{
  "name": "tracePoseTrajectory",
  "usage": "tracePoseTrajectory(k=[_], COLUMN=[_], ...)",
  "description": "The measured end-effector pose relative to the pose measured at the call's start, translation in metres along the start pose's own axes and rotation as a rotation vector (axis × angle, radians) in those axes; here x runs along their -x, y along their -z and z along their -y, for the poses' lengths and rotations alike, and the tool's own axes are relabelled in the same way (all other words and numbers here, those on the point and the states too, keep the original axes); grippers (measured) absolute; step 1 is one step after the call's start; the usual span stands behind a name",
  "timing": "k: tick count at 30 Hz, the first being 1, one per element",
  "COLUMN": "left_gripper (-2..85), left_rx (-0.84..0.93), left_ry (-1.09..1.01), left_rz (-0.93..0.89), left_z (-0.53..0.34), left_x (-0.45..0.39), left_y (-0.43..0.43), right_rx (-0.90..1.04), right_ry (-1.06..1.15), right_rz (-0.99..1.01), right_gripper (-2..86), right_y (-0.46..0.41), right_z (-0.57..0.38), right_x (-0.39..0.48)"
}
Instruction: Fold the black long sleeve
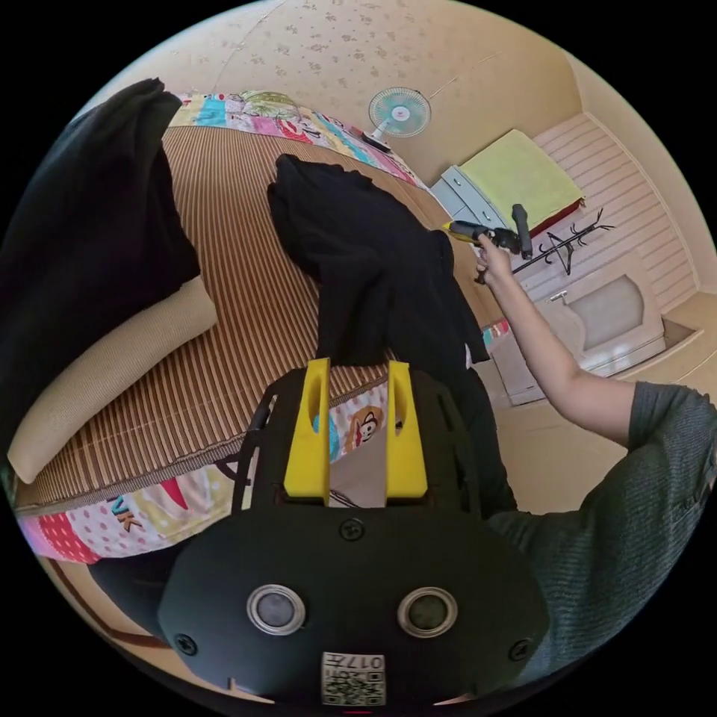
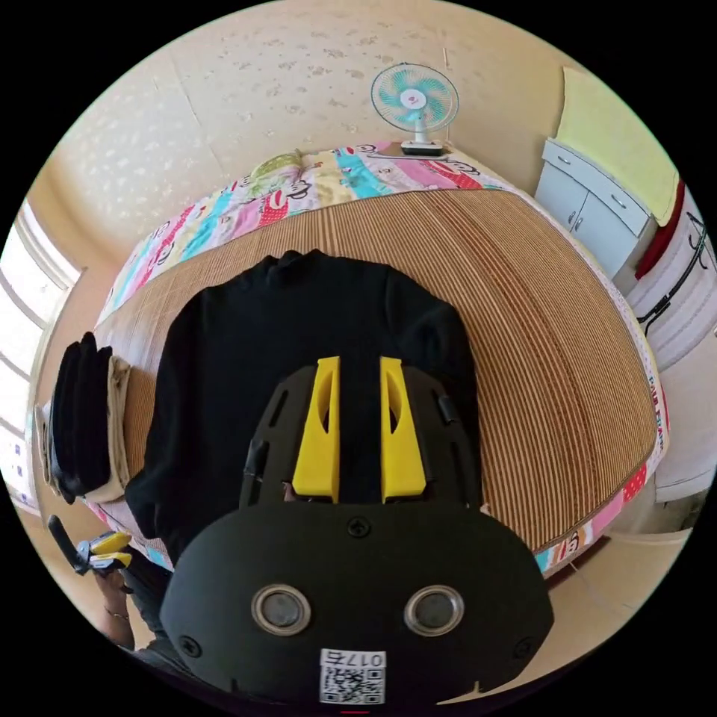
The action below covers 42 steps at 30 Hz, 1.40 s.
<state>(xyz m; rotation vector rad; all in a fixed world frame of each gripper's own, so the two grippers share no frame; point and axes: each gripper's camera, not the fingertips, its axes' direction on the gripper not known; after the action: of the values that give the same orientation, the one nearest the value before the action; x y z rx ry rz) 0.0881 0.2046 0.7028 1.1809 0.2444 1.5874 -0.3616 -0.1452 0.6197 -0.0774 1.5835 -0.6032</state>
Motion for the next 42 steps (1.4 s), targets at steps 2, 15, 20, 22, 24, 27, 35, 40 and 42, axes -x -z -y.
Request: tracePoseTrajectory(k=[2,15,20,22,24,27,35,40,42], left_gripper=[13.1,3.0,9.8,9.9,9.8,9.9,10.3,13.3,14.2], left_rx=[-0.024,-0.625,-0.987,-0.858,-0.696,-0.430,-0.268,-0.196,-0.131], left_ry=[0.021,0.127,0.256,0.237,0.200,0.225,0.249,0.251,0.241], left_rz=[0.006,-0.203,-0.079,-0.020,-0.011,-0.148,-0.310,-0.354,-0.368], left_z=[-0.004,0.049,-0.021,-0.026,-0.026,-0.031,-0.066,-0.062,-0.054], left_x=[0.006,0.087,0.115,0.108,0.104,0.115,0.145,0.153,0.150], left_y=[-0.001,0.171,0.287,0.272,0.238,0.171,0.127,0.102,0.083], right_rx=[0.006,0.098,0.042,0.073,0.190,0.300,0.049,0.240,0.196], right_ry=[0.090,0.024,0.100,0.194,0.307,0.392,-0.112,-0.147,-0.173], right_rz=[0.051,0.367,0.472,0.525,0.494,0.301,1.016,0.530,0.298], right_gripper=[9.3,10.3,12.6,13.3,14.6,13.0,8.0,9.9,10.9], right_y=[0.001,0.037,0.059,0.053,0.028,-0.005,0.035,0.021,0.023], right_z=[-0.046,-0.195,-0.199,-0.201,-0.206,-0.209,-0.156,-0.163,-0.177], right_x=[0.025,-0.015,-0.012,0.012,0.050,0.073,-0.092,-0.116,-0.117])
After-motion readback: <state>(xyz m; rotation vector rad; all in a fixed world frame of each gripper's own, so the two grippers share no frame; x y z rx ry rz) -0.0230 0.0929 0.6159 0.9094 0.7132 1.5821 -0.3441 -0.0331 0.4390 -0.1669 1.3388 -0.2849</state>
